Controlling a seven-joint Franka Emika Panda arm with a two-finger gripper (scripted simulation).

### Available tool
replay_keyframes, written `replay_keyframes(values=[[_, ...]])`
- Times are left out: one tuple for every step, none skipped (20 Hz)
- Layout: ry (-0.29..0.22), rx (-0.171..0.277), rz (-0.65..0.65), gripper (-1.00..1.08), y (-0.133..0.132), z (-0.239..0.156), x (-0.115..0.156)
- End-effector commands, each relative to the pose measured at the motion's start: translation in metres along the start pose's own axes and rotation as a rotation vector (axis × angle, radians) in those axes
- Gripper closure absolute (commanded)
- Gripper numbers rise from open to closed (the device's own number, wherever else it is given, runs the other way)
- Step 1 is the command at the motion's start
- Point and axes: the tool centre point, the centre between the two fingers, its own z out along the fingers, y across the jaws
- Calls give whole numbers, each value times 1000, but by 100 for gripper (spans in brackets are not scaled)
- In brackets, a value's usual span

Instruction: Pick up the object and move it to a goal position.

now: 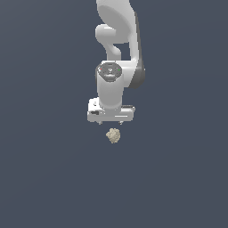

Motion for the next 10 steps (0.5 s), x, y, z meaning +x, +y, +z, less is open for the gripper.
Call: replay_keyframes(values=[[0,0,0,-92,0,0,0],[1,0,1,-92,0,0,0],[4,1,2,-92,0,-1,1],[9,2,5,-92,1,-3,3],[17,4,8,-92,1,-5,6],[26,7,12,-92,2,-8,9],[36,9,16,-92,3,-12,12],[45,11,18,-92,3,-15,15],[51,13,19,-92,4,-17,17],[55,13,19,-92,4,-19,18]])
